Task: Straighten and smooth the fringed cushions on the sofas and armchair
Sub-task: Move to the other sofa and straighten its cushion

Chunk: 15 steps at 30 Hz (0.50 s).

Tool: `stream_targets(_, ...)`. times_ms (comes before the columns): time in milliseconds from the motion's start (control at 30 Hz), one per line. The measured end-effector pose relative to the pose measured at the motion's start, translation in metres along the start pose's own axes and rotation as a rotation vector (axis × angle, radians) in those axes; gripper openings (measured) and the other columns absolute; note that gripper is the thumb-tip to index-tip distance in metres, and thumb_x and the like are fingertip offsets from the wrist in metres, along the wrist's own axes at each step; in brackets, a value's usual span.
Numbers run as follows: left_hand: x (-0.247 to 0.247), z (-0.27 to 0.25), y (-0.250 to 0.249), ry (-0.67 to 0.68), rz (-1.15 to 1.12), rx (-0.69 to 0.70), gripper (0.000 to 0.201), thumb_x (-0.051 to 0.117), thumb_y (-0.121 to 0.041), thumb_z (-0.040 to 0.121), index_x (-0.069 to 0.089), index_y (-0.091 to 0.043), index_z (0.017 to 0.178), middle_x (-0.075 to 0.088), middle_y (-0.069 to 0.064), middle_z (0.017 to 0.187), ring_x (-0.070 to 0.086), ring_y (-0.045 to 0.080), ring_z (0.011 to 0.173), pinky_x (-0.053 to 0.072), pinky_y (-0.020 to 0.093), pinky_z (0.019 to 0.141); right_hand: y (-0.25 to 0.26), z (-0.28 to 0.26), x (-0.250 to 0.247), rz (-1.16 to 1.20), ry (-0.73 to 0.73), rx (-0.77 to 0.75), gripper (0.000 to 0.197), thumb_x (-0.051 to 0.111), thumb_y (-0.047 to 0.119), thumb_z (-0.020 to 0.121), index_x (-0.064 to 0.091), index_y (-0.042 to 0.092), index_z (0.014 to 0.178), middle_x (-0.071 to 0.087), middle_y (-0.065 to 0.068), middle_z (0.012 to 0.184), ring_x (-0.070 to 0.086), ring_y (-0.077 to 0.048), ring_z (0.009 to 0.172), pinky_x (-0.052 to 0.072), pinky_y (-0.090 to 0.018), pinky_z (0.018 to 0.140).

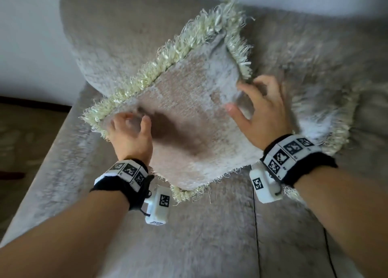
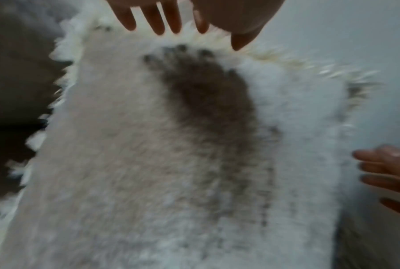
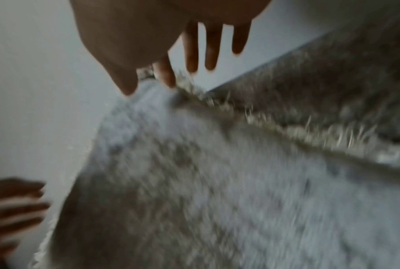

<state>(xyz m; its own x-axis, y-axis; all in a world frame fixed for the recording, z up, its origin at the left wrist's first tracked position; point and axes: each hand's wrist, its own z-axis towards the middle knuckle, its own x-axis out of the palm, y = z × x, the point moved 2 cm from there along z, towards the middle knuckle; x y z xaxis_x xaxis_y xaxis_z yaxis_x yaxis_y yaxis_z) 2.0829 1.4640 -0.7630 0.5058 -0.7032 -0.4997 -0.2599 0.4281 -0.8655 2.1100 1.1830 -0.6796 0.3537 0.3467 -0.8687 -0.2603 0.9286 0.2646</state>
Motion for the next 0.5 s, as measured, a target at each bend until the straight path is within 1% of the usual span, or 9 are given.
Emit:
stream_targets(33, -0.01, -0.002, -0.025, 0.048, 0.036, 0.097, 0.03, 0.062, -0.036, 0.09, 0.059, -0.012, 0.108, 0.06, 0.003, 0.114, 0.053, 0.016, 0.101, 0.037, 0.025, 0.085, 0.006, 0.001, -0.015, -0.055, 0.076, 0.001, 0.051, 0.054, 0.062, 0.088, 0.067, 0.022, 0.116, 0.059, -0.008, 0.113, 0.057, -0.032, 0.104, 0.044, -0.048, 0.093)
stream_targets(67, -0.019, -0.004, -0.05, 0.102, 0.077, 0.191, 0.023, 0.061, -0.034, 0.092, 0.06, -0.015, 0.104, 0.065, 0.0, 0.106, 0.057, 0.012, 0.095, 0.04, 0.025, 0.082, 0.012, 0.001, -0.031, -0.113, 0.173, -0.005, 0.051, 0.052, 0.063, 0.089, 0.067, 0.022, 0.116, 0.064, -0.006, 0.105, 0.061, -0.03, 0.097, 0.045, -0.044, 0.09)
stream_targets(133, -0.039, -0.013, -0.099, 0.25, 0.186, 0.345, 0.013, 0.06, -0.036, 0.093, 0.061, -0.023, 0.096, 0.067, -0.01, 0.091, 0.064, 0.009, 0.084, 0.048, 0.026, 0.075, 0.024, 0.002, -0.065, -0.182, 0.375, -0.01, 0.05, 0.049, 0.064, 0.091, 0.064, 0.023, 0.117, 0.068, -0.003, 0.096, 0.065, -0.028, 0.089, 0.049, -0.039, 0.08)
stream_targets(167, -0.048, -0.018, -0.124, 0.341, 0.26, 0.405, 0.012, 0.06, -0.036, 0.094, 0.062, -0.024, 0.096, 0.067, -0.012, 0.088, 0.065, 0.008, 0.081, 0.049, 0.024, 0.073, 0.029, 0.002, -0.083, -0.187, 0.462, 0.001, 0.049, 0.049, 0.064, 0.091, 0.063, 0.024, 0.116, 0.069, -0.003, 0.095, 0.066, -0.028, 0.089, 0.051, -0.036, 0.074)
stream_targets(200, -0.056, -0.023, -0.146, 0.433, 0.349, 0.466, 0.015, 0.06, -0.038, 0.094, 0.063, -0.024, 0.099, 0.068, -0.012, 0.089, 0.065, 0.009, 0.081, 0.051, 0.025, 0.073, 0.033, 0.002, -0.101, -0.192, 0.534, 0.013, 0.049, 0.048, 0.065, 0.091, 0.062, 0.025, 0.115, 0.069, -0.003, 0.095, 0.066, -0.028, 0.09, 0.05, -0.034, 0.07)
stream_targets(233, -0.063, -0.029, -0.169, 0.522, 0.438, 0.517, 0.018, 0.059, -0.04, 0.094, 0.064, -0.025, 0.103, 0.069, -0.011, 0.091, 0.066, 0.011, 0.083, 0.053, 0.028, 0.076, 0.037, 0.003, -0.12, -0.204, 0.595, 0.026, 0.049, 0.048, 0.066, 0.09, 0.061, 0.026, 0.116, 0.069, -0.003, 0.097, 0.066, -0.028, 0.091, 0.049, -0.033, 0.069)
stream_targets(333, -0.087, -0.048, -0.224, 0.719, 0.664, 0.579, 0.025, 0.056, -0.05, 0.094, 0.06, -0.032, 0.112, 0.071, -0.015, 0.1, 0.067, 0.012, 0.093, 0.054, 0.039, 0.091, 0.05, 0.001, -0.179, -0.235, 0.729, 0.074, 0.057, 0.045, 0.07, 0.089, 0.058, 0.027, 0.124, 0.067, -0.002, 0.104, 0.064, -0.026, 0.093, 0.05, -0.034, 0.074)
stream_targets(433, -0.113, -0.075, -0.272, 0.785, 0.828, 0.672, 0.033, 0.054, -0.055, 0.094, 0.057, -0.037, 0.121, 0.071, -0.016, 0.108, 0.067, 0.014, 0.099, 0.051, 0.043, 0.096, 0.057, -0.007, -0.232, -0.161, 0.798, 0.137, 0.066, 0.047, 0.073, 0.087, 0.053, 0.027, 0.133, 0.065, 0.002, 0.108, 0.063, -0.021, 0.092, 0.052, -0.035, 0.082)
stream_targets(500, -0.131, -0.099, -0.3, 0.798, 0.908, 0.755, 0.036, 0.052, -0.055, 0.095, 0.056, -0.039, 0.127, 0.071, -0.016, 0.111, 0.064, 0.015, 0.105, 0.05, 0.042, 0.098, 0.059, -0.02, -0.265, -0.146, 0.828, 0.154, 0.074, 0.048, 0.075, 0.084, 0.048, 0.027, 0.14, 0.063, 0.0, 0.123, 0.063, -0.022, 0.102, 0.05, -0.035, 0.086)
